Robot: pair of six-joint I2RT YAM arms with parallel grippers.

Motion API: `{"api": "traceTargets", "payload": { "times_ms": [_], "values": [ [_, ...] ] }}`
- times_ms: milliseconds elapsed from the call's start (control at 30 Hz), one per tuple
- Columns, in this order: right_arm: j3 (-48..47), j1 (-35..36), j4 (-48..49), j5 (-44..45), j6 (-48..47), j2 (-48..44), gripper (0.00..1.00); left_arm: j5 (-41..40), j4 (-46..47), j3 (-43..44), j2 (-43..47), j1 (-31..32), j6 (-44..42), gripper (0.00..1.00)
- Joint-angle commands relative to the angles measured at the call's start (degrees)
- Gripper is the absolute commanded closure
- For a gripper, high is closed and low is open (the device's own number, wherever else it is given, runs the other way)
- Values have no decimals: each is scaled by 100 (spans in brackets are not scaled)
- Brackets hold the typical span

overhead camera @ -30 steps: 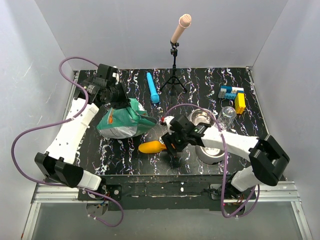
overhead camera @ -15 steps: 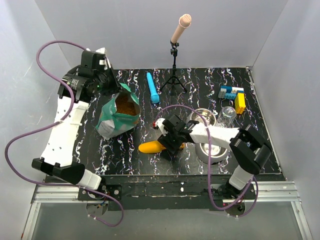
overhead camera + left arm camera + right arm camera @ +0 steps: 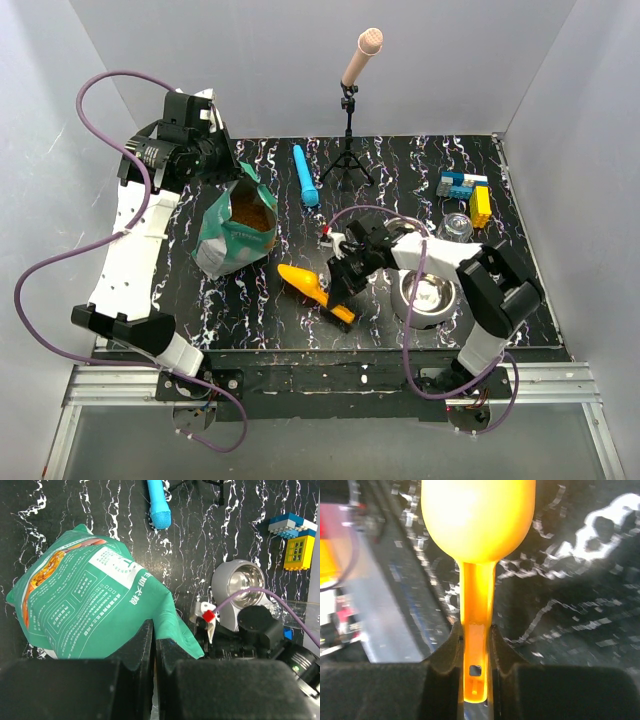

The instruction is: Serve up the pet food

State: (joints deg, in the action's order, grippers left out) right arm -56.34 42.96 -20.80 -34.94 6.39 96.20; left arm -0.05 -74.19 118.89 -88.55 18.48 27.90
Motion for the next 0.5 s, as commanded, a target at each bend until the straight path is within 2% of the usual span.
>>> {"api": "traceTargets", "payload": {
  "times_ms": [0,200,367,467],
  "values": [
    [-53,-95,882,-2313,1063,643,96,269,406,301,110,6,31,100],
    [-176,-182,2016,-2746,2321,1567,94,374,432,284,110,15,75,100],
    [166,-393,3641,-3116,3770,2042,90,392,432,257,163,7,84,100],
    [254,-455,3530,-3011,3764,2201,84,401,476,196,207,6,84,100]
  ]
}}
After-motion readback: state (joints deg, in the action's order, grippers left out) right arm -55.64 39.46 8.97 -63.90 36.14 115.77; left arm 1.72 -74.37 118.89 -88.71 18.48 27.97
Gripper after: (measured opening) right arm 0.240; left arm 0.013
